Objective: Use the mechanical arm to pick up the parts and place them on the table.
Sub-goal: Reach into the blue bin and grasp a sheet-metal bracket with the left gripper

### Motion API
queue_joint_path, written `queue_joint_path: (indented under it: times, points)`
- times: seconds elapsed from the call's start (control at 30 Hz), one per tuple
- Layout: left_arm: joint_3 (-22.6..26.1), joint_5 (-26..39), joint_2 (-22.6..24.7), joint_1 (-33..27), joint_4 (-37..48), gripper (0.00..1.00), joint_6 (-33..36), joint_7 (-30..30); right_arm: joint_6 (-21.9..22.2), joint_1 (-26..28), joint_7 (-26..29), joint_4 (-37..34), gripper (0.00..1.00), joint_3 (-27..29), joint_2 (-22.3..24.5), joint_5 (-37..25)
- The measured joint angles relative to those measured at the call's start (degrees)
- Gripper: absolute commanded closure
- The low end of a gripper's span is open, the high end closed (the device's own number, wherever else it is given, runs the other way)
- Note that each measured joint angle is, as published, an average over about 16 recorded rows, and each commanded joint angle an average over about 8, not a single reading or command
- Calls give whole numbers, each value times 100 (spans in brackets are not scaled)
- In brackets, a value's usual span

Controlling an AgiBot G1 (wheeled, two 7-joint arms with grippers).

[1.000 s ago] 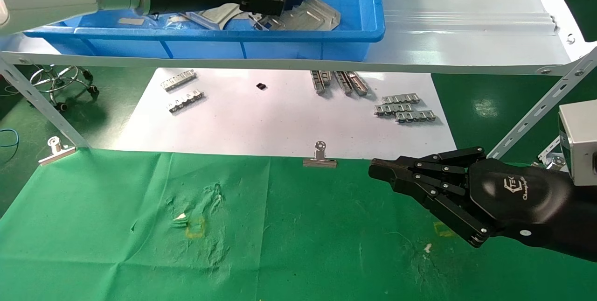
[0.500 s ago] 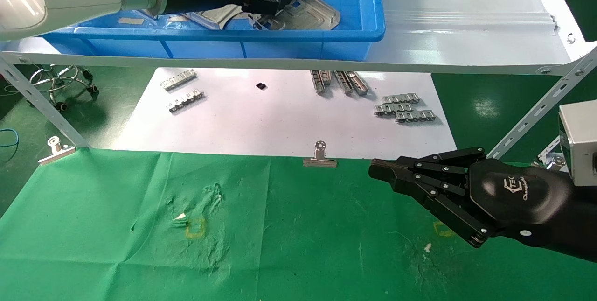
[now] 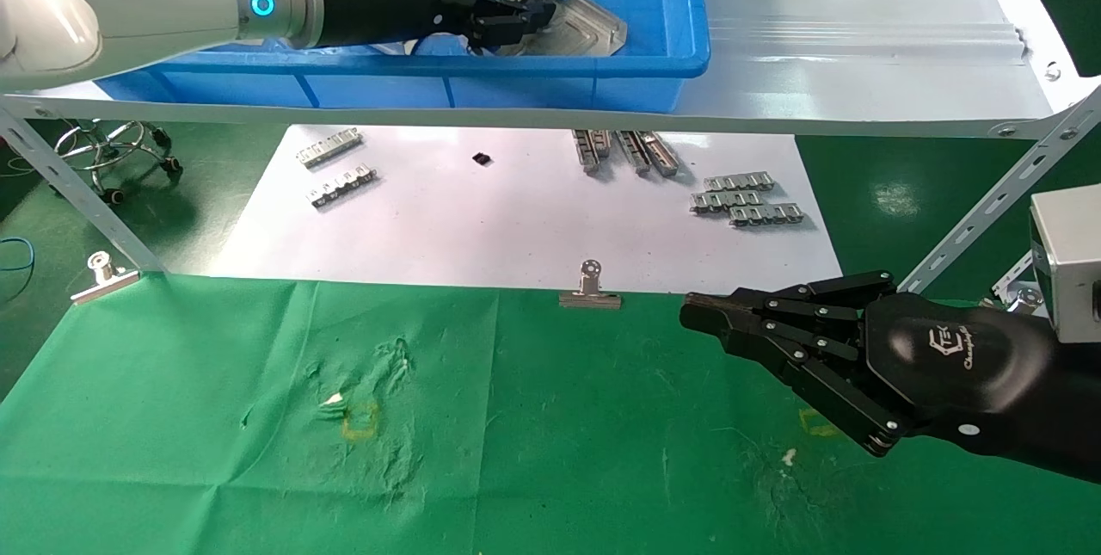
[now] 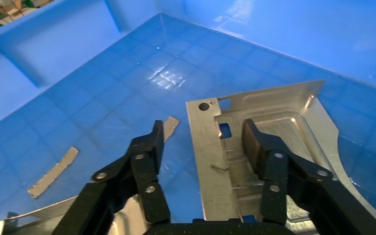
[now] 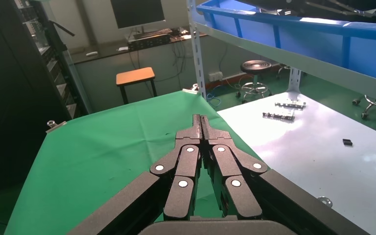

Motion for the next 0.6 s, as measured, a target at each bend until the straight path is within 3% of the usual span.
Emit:
queue_joint_path:
  times: [0.6]
  points:
    - [373,-165,-4,45,-144,100,-156,0,0,0,0,0,100,0,0,0]
